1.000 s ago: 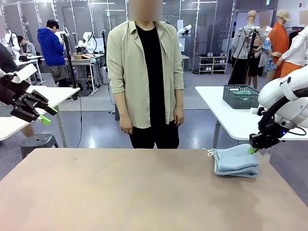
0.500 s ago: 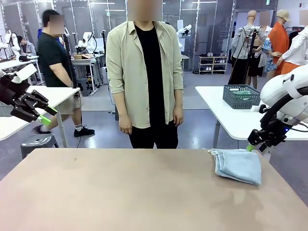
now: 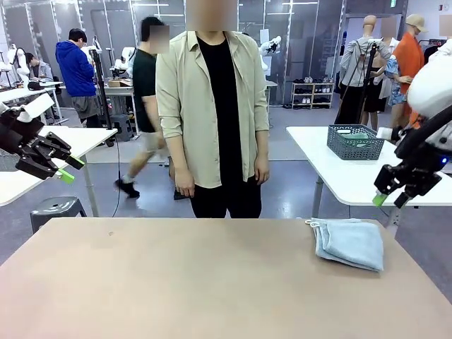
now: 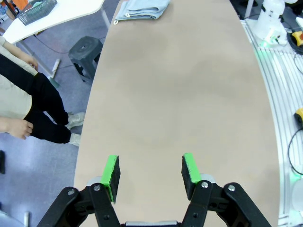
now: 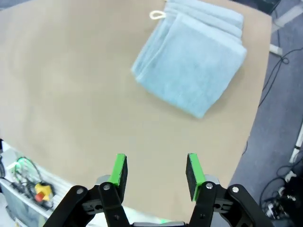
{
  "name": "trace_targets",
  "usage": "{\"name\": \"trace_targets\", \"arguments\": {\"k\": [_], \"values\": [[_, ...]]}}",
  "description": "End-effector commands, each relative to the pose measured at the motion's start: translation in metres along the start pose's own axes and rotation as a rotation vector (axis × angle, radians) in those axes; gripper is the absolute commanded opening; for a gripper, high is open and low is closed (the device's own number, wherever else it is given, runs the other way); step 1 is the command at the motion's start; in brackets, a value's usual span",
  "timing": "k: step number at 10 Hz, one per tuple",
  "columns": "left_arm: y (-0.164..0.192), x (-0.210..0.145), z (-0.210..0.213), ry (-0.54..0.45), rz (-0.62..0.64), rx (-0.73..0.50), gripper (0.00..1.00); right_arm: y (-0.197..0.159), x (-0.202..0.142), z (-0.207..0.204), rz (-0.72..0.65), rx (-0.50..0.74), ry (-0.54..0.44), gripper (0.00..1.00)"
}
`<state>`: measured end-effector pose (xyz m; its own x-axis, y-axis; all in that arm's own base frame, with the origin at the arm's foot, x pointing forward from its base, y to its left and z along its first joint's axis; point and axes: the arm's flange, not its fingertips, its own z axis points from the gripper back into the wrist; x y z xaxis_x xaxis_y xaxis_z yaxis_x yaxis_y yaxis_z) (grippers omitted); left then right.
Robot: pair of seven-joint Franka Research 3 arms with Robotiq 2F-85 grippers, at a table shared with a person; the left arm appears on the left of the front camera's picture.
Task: Fold the towels and place them in the basket.
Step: Stack the folded Towel with hook on the right side of the table.
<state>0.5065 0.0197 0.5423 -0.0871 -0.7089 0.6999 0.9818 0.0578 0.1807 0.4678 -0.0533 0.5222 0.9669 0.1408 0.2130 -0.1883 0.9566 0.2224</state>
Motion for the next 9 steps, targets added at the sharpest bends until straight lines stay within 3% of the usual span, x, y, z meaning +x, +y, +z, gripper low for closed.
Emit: {"name": "trace_targets", "arguments": {"k": [1,3,6,9], "values": [[-0.001,0.000,0.001,0.012,-0.007,-0.004,0.67,0.043,-0.021,0.039,-0.040,-0.082,0.025,0.63],[-0.001,0.000,0.001,0.012,-0.007,-0.004,0.67,0.089,-0.044,0.089,-0.045,-0.128,0.035,0.63],[-0.001,0.000,0.001,0.012,-0.007,-0.004,0.67,0.140,-0.078,0.149,-0.074,-0.187,-0.047,0.63],[-0.001,0.000,0.001,0.012,-0.007,-0.004,0.67,0.169,-0.111,0.173,-0.070,-0.230,-0.089,0.63]]}}
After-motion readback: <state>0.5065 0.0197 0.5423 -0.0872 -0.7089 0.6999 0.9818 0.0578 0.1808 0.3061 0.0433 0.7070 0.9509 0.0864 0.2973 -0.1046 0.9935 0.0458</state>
